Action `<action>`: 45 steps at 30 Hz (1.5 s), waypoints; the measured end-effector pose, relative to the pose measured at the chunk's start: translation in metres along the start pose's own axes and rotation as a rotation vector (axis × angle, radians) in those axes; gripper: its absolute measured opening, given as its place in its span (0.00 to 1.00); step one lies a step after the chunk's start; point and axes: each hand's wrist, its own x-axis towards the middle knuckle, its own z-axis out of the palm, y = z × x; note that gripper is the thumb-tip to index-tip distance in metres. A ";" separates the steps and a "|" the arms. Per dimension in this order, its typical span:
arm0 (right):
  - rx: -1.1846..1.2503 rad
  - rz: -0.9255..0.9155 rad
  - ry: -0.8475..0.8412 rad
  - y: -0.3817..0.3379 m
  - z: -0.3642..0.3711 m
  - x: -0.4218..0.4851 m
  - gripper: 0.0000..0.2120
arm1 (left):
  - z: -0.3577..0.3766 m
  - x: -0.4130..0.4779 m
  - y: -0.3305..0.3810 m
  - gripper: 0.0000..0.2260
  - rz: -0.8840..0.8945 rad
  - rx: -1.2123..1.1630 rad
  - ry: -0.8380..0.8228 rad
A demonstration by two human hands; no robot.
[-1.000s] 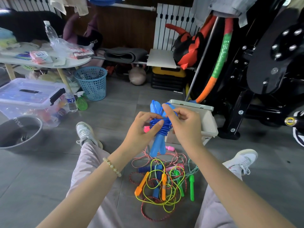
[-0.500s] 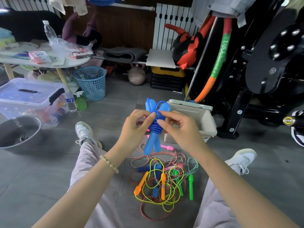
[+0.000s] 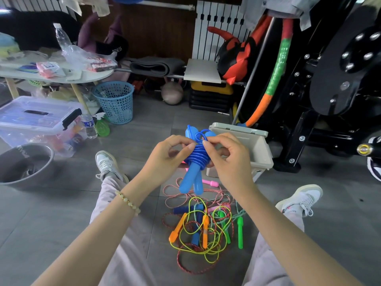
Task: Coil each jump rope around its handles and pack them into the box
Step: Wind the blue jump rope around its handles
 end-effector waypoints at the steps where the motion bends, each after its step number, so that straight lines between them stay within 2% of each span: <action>1: 0.005 0.000 0.012 0.000 0.001 -0.001 0.04 | -0.001 0.000 -0.001 0.04 -0.012 -0.011 -0.004; 7: 0.031 0.012 -0.016 0.003 -0.001 -0.005 0.14 | -0.004 -0.002 -0.003 0.02 0.021 0.016 0.026; 9: -0.020 -0.018 -0.001 0.005 0.001 -0.005 0.12 | -0.001 -0.003 -0.006 0.05 0.107 0.143 0.065; 12: -0.100 -0.041 -0.011 0.006 0.004 -0.003 0.10 | 0.001 -0.005 -0.011 0.02 0.278 0.343 0.099; 14: -0.186 -0.091 -0.063 0.005 0.003 -0.002 0.10 | -0.001 -0.004 -0.016 0.04 0.331 0.379 0.118; 17: -0.245 -0.126 -0.171 0.006 0.000 -0.001 0.11 | -0.004 -0.003 -0.019 0.09 0.333 0.383 0.157; 20: -0.239 -0.110 -0.247 0.006 -0.004 0.000 0.11 | -0.003 -0.003 -0.020 0.07 0.331 0.374 0.220; 25: -0.371 -0.210 -0.278 0.001 -0.007 0.001 0.07 | 0.003 -0.003 -0.020 0.07 0.309 0.400 0.251; 28: -0.594 -0.274 -0.340 -0.001 -0.003 -0.001 0.08 | 0.005 -0.002 -0.023 0.08 0.305 0.453 0.242; 30: -0.687 -0.255 -0.347 0.001 0.002 -0.004 0.10 | 0.007 -0.002 -0.024 0.09 0.319 0.488 0.241; 32: -0.643 -0.198 -0.321 0.003 0.007 -0.009 0.10 | 0.008 -0.002 -0.024 0.08 0.325 0.497 0.230; 34: -0.541 -0.109 -0.289 0.008 0.011 -0.013 0.11 | 0.007 -0.002 -0.028 0.07 0.280 0.503 0.229; 36: -0.465 -0.042 -0.238 0.016 0.014 -0.015 0.09 | 0.007 -0.002 -0.037 0.09 0.129 0.383 0.277; 37: -0.445 -0.016 -0.217 0.020 0.016 -0.015 0.09 | 0.008 -0.004 -0.040 0.11 -0.008 0.256 0.290; 39: -0.409 0.035 -0.200 0.025 0.021 -0.016 0.09 | 0.017 -0.008 -0.040 0.13 -0.340 -0.065 0.203; 41: -0.358 0.103 -0.189 0.028 0.027 -0.018 0.10 | 0.025 -0.011 -0.040 0.15 -0.523 -0.263 0.112; 45: -0.159 0.318 -0.286 0.028 0.030 -0.015 0.10 | 0.024 -0.008 -0.052 0.18 -0.395 -0.204 0.130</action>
